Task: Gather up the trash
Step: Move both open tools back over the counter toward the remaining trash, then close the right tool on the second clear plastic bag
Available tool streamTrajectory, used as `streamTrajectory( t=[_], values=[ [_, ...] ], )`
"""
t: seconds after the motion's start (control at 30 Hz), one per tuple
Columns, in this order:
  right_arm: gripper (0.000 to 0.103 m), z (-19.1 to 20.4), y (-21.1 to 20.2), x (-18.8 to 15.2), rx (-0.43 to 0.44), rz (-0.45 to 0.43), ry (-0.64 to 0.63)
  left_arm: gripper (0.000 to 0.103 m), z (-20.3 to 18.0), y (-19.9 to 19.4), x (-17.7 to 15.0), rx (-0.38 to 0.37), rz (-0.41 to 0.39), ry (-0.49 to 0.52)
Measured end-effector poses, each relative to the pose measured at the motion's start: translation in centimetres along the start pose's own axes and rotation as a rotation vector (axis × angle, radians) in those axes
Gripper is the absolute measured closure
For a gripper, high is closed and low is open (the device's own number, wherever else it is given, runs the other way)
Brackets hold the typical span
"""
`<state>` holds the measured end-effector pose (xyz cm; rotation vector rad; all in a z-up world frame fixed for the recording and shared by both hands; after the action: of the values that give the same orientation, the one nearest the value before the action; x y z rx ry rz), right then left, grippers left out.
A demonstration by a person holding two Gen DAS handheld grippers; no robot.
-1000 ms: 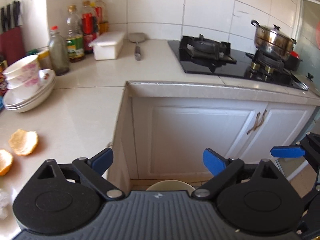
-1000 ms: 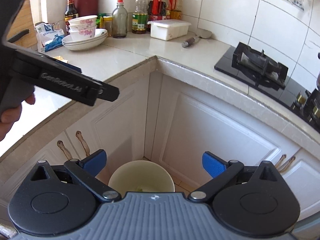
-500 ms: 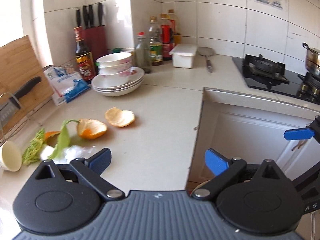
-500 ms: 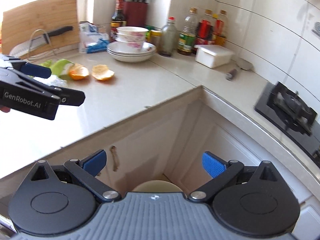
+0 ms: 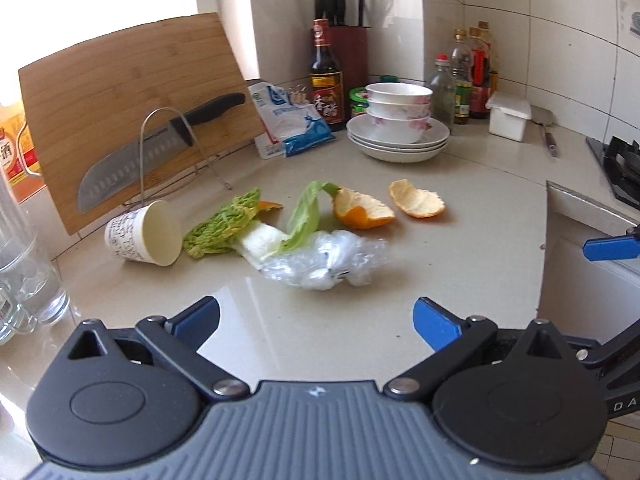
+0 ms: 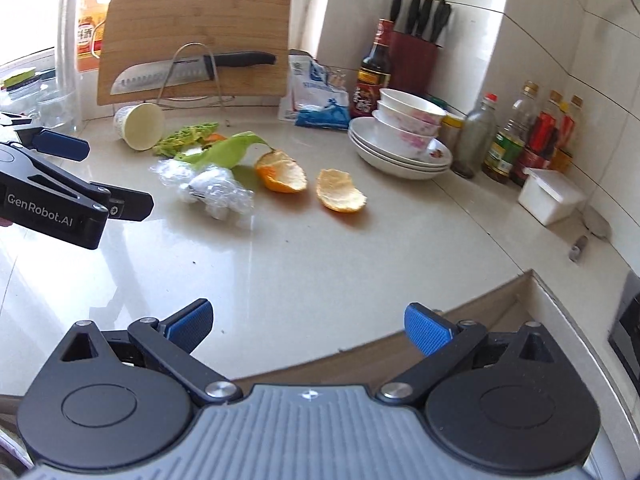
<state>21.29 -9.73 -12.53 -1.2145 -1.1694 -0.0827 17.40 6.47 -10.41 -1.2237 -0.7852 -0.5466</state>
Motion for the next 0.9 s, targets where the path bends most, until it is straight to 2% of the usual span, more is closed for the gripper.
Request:
streamTrajectory(
  t=[0.07,0.33,0.57,0.9],
  values=[
    [0.0,1.6,1.9,1.5,0.059,-0.011,-0.041,0.0,1.3,0.3,-0.2,0.029,0.009,-0.015],
    [0.0,4.6,7.1,5.1,0.171,-0.023,-0.141,0.0,5.3,1.7,-0.2,0.073,0.023,-0.097],
    [0.0,5.6,10.6,7.2,0.225,-0.017,-0.169,0.001,6.9,2.8,0.4,0.112,0.007,-0.117],
    [0.005,7.1,14.6,9.0,0.282,-0.001,-0.196,0.001,7.6,4.6,0.3,0.093,0.046,-0.161]
  ],
)
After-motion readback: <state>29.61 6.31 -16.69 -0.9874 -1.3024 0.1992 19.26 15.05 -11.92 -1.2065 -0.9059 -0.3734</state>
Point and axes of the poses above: each gripper's, at about its wrist camera, not at the fingertips, and y roughly the way its jaws point, z to its left, x to its top, the point moved 8 cm from there along y, roughly the way its jaws point, and after that the axes turned 5 degrees about x, right-handed, at the moved point
